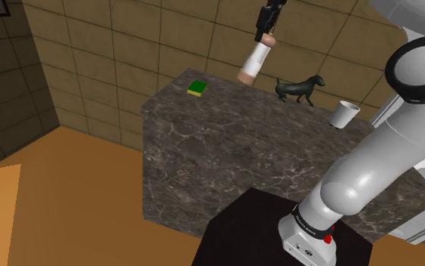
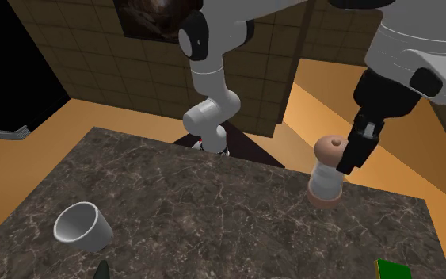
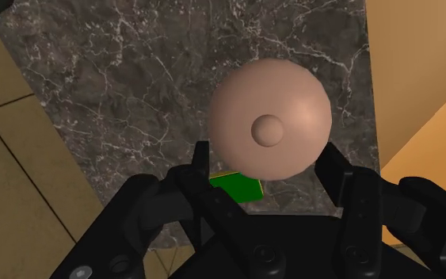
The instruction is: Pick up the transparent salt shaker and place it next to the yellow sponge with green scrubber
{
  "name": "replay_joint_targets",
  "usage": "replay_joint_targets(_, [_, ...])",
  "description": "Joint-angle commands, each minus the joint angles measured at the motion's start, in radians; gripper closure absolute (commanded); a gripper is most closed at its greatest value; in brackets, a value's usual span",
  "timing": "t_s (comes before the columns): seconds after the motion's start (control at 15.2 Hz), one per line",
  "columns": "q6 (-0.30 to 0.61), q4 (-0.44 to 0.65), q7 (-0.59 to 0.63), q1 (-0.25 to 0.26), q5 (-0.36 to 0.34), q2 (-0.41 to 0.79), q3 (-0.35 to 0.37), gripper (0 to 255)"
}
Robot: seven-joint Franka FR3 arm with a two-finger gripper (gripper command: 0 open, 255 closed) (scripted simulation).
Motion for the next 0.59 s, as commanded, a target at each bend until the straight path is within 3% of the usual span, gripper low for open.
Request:
replay_joint_targets(0.0, [0.015, 0.047, 0.009, 0.003, 0.006, 0.062, 0.003, 255])
replay_joint_targets(0.53, [0.03, 0.335, 0.029, 0.006, 0.033, 0.367, 0.009, 255])
